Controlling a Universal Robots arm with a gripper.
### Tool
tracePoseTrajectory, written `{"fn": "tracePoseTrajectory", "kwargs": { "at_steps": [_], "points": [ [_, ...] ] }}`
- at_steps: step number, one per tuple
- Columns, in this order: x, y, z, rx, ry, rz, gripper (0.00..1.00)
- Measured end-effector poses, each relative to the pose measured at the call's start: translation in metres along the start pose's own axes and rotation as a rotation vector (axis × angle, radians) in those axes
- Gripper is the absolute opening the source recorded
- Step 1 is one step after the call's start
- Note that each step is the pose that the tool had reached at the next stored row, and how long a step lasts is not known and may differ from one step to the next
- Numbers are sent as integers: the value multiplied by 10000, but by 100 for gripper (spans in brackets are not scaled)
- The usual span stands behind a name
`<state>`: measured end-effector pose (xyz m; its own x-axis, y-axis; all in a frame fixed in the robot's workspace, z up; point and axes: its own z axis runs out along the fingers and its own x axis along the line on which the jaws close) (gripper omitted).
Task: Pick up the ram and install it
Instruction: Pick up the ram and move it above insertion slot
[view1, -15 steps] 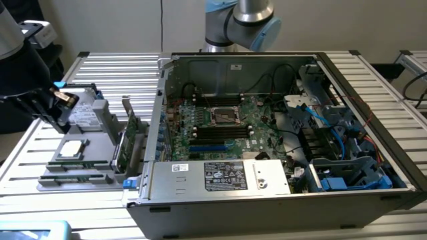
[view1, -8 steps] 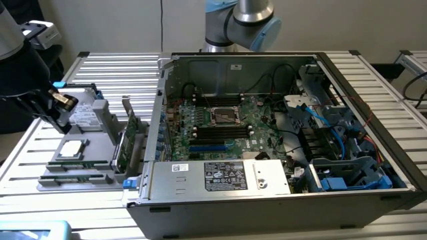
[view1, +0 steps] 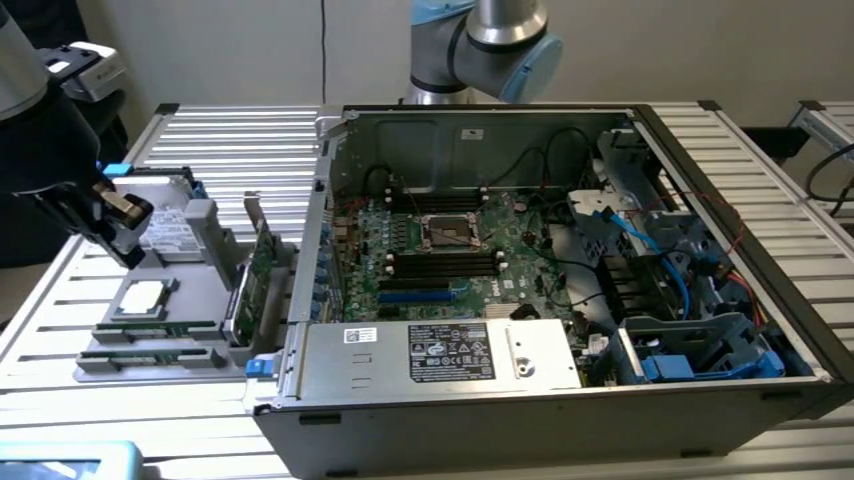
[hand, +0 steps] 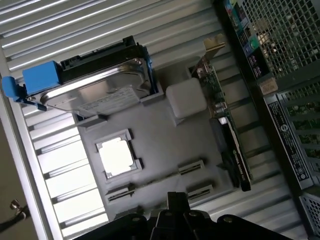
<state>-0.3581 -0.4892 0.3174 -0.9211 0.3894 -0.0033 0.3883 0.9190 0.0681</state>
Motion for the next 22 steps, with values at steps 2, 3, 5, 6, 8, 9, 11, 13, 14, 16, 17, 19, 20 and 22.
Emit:
{"fn": "tracePoseTrajectory", "kwargs": {
  "at_steps": [2, 3, 5, 6, 8, 9, 11, 13, 14, 16, 17, 19, 20, 22],
  "points": [
    [0, 0, 1, 0, -19, 296, 11],
    [0, 0, 1, 0, -29, 443, 11],
    [0, 0, 2, 0, -49, 739, 11],
    [0, 0, 2, 0, -58, 883, 11],
    [0, 0, 4, -1, -77, 1164, 11],
    [0, 0, 4, -1, -87, 1314, 11],
    [1, -1, 4, -18, -94, 1432, 11],
    [2, -1, 7, -61, -66, 1221, 11],
    [3, -1, 9, -82, -41, 1033, 11],
    [2, -1, 11, -121, 2, 685, 11],
    [2, -1, 12, -137, 25, 501, 11],
    [2, -1, 12, -148, 58, 127, 11],
    [2, -1, 12, -148, 73, -58, 11],
    [2, -2, 13, -150, 98, -406, 11]
  ]
}}
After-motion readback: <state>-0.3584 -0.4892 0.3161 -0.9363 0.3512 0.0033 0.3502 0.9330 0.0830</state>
